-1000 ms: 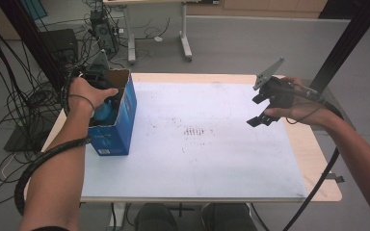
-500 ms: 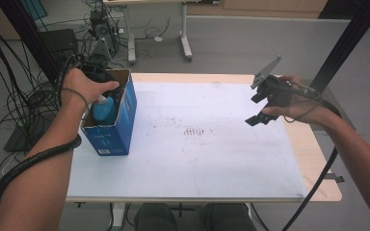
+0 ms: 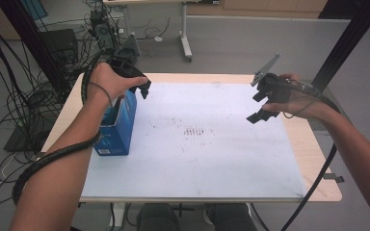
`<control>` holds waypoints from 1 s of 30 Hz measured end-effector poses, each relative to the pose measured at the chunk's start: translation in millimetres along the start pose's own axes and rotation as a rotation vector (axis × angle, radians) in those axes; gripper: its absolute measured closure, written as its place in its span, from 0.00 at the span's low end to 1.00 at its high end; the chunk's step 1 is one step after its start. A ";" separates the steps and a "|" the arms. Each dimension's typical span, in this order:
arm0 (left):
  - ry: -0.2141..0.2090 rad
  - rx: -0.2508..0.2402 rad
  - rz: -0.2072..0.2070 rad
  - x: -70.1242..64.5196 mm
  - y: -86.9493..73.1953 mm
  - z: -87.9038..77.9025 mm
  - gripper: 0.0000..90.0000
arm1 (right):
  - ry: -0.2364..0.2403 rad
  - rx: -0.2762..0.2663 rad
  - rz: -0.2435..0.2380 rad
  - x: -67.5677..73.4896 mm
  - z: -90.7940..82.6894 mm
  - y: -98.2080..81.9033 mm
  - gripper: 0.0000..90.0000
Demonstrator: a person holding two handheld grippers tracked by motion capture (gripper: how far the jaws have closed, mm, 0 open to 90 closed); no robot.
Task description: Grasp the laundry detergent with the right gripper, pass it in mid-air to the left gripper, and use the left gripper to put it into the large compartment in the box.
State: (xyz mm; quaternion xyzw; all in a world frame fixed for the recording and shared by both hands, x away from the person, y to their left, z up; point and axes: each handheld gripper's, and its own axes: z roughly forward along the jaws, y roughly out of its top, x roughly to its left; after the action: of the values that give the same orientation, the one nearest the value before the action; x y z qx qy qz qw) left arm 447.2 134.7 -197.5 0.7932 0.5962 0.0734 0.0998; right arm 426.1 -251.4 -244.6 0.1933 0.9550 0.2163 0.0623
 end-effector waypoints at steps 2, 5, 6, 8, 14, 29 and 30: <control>-0.014 -0.005 0.013 -6.3 3.8 1.9 0.15 | 0.000 0.004 0.003 -2.8 0.7 -0.6 0.11; -0.033 -0.012 0.030 -15.5 8.7 5.0 0.15 | 0.001 0.005 0.008 -5.3 2.1 -1.4 0.11; -0.036 -0.013 0.035 -17.5 9.5 5.6 0.15 | 0.002 0.006 0.010 -5.7 2.8 -1.5 0.11; -0.046 -0.013 0.047 -22.5 11.5 6.8 0.15 | 0.001 0.010 0.008 -6.2 3.6 -1.2 0.11; -0.064 -0.020 0.066 -32.9 16.0 9.5 0.14 | -0.001 0.009 0.004 -6.8 4.5 0.5 0.11; -0.073 -0.018 0.082 -39.0 18.3 13.2 0.14 | -0.005 0.009 0.010 -7.0 3.9 -0.9 0.11; -0.073 -0.018 0.083 -39.6 18.7 12.9 0.14 | -0.005 0.009 0.010 -7.1 3.9 -1.1 0.11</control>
State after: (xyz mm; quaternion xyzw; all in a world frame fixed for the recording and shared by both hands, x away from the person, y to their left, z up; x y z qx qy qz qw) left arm 456.7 90.8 -205.3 0.8184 0.5583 0.0535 0.1256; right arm 433.0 -253.6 -248.3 0.1991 0.9547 0.2119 0.0629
